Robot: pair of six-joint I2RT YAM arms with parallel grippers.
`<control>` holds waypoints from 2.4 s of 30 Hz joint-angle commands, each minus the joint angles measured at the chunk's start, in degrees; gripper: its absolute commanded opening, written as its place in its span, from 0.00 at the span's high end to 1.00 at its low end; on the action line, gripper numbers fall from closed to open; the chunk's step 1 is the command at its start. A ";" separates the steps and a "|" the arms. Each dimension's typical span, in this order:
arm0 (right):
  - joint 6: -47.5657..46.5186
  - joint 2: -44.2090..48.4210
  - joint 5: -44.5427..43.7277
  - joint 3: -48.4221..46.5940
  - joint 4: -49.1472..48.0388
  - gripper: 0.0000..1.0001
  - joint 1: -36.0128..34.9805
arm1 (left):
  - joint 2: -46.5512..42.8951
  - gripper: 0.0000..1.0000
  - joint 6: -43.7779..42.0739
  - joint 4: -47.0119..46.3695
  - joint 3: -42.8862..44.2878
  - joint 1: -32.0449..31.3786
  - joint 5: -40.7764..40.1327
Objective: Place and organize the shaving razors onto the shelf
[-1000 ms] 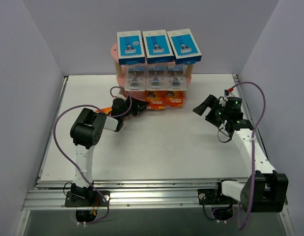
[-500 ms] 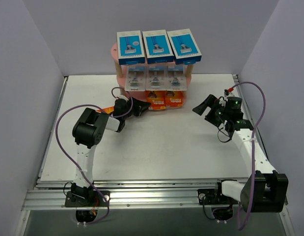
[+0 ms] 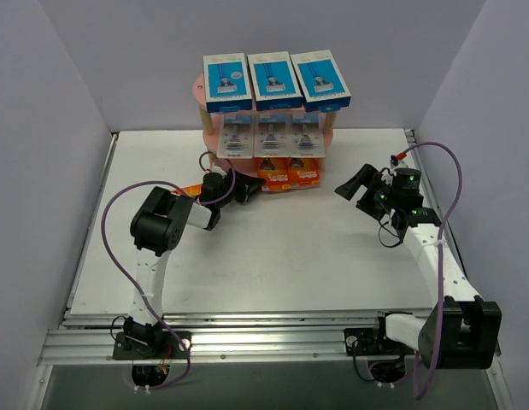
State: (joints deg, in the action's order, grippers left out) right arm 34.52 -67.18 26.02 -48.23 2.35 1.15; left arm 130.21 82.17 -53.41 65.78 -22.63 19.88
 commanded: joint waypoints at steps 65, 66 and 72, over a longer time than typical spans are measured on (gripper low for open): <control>0.19 1.61 1.14 1.38 -1.74 0.12 0.35 | -5.41 0.06 -5.36 11.66 -1.44 0.48 -0.54; 0.11 1.61 1.22 1.47 -1.82 0.12 0.35 | -5.50 0.06 -5.35 11.31 -1.70 0.48 -0.54; 0.19 2.05 1.14 1.82 -1.82 0.12 0.35 | -6.64 0.06 -5.09 12.01 -3.72 0.48 -1.33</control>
State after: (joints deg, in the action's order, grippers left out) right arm 34.57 -66.98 26.39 -47.20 1.85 1.15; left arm 125.54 78.28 -43.07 63.61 -22.28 20.05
